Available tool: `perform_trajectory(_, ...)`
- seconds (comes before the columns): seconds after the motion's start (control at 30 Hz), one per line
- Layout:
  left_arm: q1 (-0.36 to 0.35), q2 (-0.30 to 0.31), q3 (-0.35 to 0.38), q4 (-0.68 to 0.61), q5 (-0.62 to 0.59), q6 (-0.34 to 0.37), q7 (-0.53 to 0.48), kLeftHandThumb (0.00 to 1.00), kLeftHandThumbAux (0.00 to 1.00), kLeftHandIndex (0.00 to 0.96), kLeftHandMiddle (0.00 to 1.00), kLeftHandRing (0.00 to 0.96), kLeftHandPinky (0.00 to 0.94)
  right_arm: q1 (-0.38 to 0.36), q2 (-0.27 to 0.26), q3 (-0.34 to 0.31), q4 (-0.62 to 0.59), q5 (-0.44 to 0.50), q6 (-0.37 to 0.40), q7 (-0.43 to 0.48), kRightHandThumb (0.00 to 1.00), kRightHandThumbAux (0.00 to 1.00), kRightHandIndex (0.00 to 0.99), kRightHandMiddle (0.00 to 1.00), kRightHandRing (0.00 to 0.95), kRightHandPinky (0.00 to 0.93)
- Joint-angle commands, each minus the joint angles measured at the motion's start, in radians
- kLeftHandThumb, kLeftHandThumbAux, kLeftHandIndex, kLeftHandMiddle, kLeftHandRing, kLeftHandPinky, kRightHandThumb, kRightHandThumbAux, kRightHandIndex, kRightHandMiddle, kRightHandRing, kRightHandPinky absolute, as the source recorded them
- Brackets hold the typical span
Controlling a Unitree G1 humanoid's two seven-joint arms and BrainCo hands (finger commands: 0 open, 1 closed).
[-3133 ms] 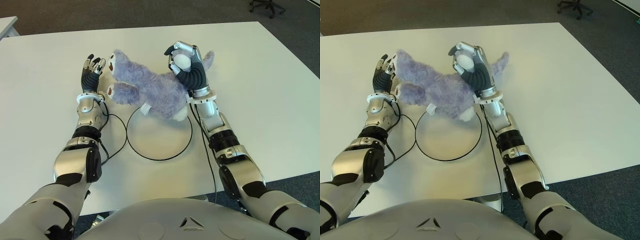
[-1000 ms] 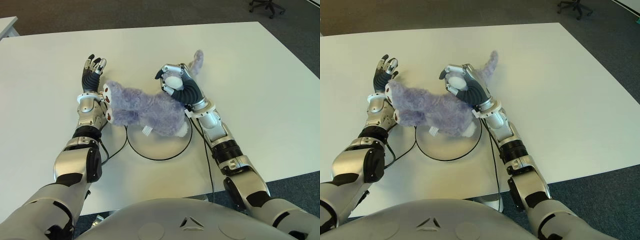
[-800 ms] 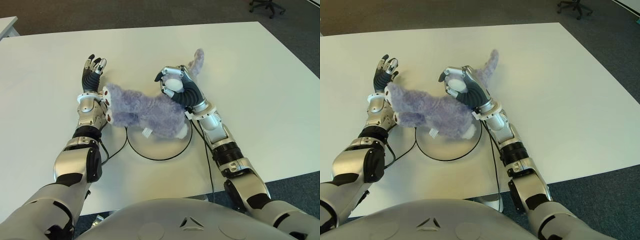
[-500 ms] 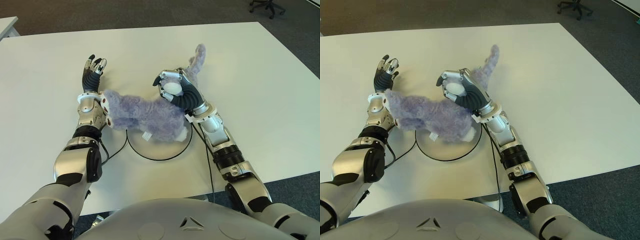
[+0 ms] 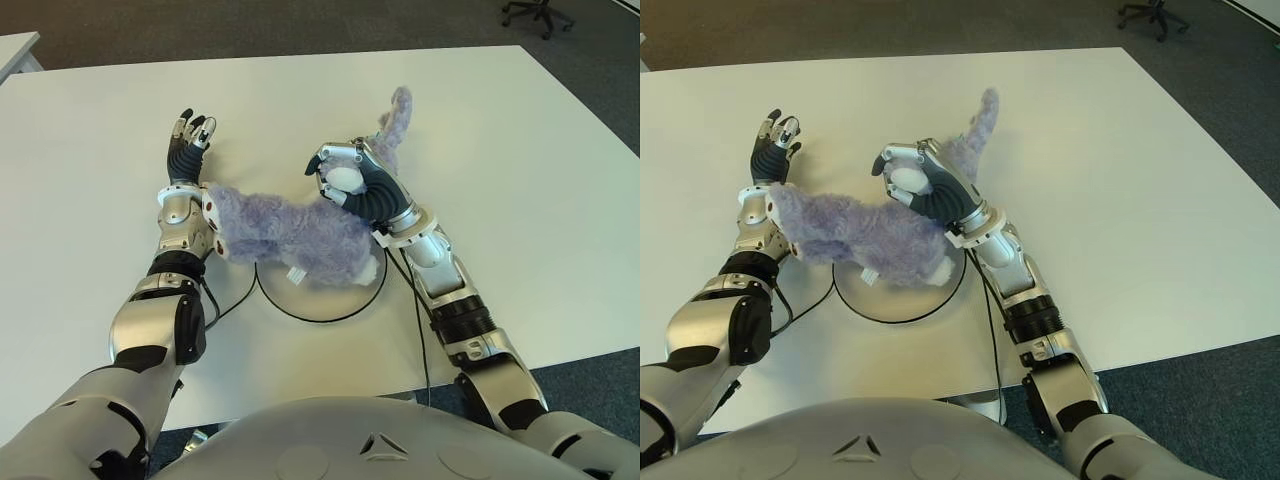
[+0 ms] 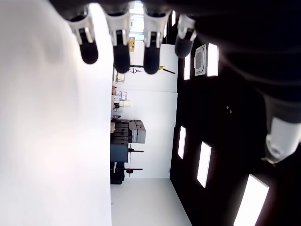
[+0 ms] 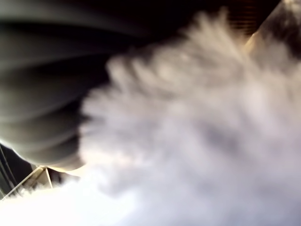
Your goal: Put the doll into the plate.
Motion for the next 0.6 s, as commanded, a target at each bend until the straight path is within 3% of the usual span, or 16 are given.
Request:
perform_trajectory(0.03,0.075,-0.033,-0.006,0.047,0.004,0.041,0.015,0.000,0.512,0.046,0.131,0.112,0.058,0.051,-0.001,0.014,0.000,0.004,0.027,0.018,0.709,0.712,0.438,0.869,0.870,0.870)
perform_trajectory(0.6,0.078,-0.038,-0.001,0.037,-0.003,0.043,0.015,0.000,0.516,0.058,0.154,0.126,0.041,0.054,0.012,0.015,0.048,-0.013,0.021,-0.010,0.712,0.710,0.439,0.876,0.873,0.879)
